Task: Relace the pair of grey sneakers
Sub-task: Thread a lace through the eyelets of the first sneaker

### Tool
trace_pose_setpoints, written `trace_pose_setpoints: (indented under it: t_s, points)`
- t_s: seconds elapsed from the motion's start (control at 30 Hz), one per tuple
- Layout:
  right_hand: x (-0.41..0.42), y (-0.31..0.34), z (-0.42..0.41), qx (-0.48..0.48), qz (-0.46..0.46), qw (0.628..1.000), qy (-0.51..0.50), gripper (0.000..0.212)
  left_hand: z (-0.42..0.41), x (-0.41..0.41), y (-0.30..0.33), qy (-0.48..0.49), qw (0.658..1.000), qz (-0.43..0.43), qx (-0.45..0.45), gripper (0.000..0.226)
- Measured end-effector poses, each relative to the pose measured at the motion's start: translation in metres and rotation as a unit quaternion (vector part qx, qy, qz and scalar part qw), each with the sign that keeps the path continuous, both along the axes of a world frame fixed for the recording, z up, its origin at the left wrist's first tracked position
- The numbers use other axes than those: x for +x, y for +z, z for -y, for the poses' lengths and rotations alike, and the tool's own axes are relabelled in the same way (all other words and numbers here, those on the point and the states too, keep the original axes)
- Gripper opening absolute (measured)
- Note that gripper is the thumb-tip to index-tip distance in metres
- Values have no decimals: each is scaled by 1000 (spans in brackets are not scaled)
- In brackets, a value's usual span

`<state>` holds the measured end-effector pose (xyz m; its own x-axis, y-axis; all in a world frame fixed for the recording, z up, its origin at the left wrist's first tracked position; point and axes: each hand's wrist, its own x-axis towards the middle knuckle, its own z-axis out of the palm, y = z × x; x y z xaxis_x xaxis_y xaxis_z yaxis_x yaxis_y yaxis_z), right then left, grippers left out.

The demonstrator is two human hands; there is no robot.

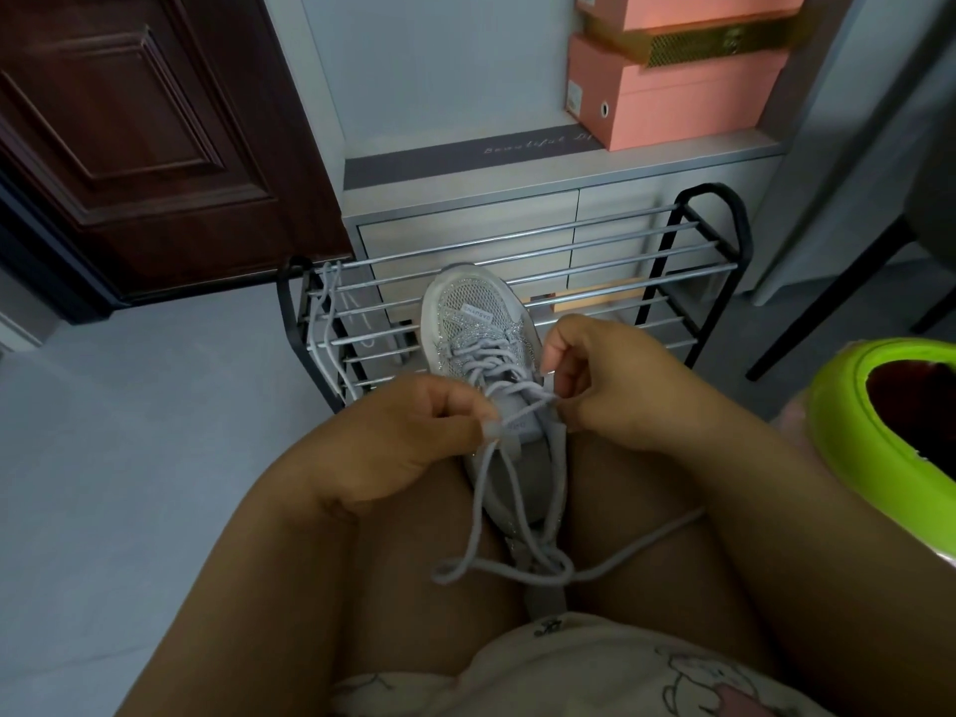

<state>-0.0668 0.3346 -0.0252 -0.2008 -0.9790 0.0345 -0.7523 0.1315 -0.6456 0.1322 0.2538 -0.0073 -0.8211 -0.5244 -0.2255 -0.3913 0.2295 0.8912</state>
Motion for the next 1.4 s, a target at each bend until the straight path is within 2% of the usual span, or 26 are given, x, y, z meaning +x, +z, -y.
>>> trace_pose_setpoints:
  t_s: [0.07,0.17,0.27,0.4,0.5,0.6,0.77,0.87,0.97,1.03,1.1,1.17,1.23,1.33,1.4]
  points:
    - [1,2,0,1,-20,1000,2,26,3,-1,-6,48,998,4,-45,14]
    - [8,3,3,2,-41,999,10,24,2,-10,-20,154,961,74,-219,32]
    - [15,0,7,-1,-68,997,31,25,-5,-17,-23,129,932,112,-320,36]
    - [6,-4,7,-10,-70,997,19,24,-1,-16,-21,127,904,146,-381,28]
    - [-2,-5,4,-16,-41,999,0,27,1,-7,-21,143,903,133,-382,19]
    - [-1,-6,3,-21,-37,999,2,28,1,-1,-23,152,903,116,-386,20]
    - [1,-1,5,15,-51,997,52,39,-1,0,-27,160,912,98,-365,12]
    - [2,3,10,47,-63,992,96,52,0,0,-27,138,930,81,-332,31]
    - [-2,13,13,103,-49,983,142,58,3,0,-25,110,943,73,-305,39]
    - [-9,22,14,152,-12,974,169,55,4,0,-24,95,945,73,-303,40]
    - [-13,28,20,133,-4,978,158,38,5,0,-24,89,947,70,-302,40]
    - [-9,27,29,60,-29,990,123,21,5,-1,-24,88,948,64,-299,41]
    - [2,25,38,15,-92,990,104,18,4,-3,-23,87,948,63,-299,41]
    - [16,17,45,19,-205,971,120,20,4,-3,-22,80,948,63,-301,40]
    - [17,16,45,28,-241,963,120,15,4,-2,-22,75,948,64,-303,39]
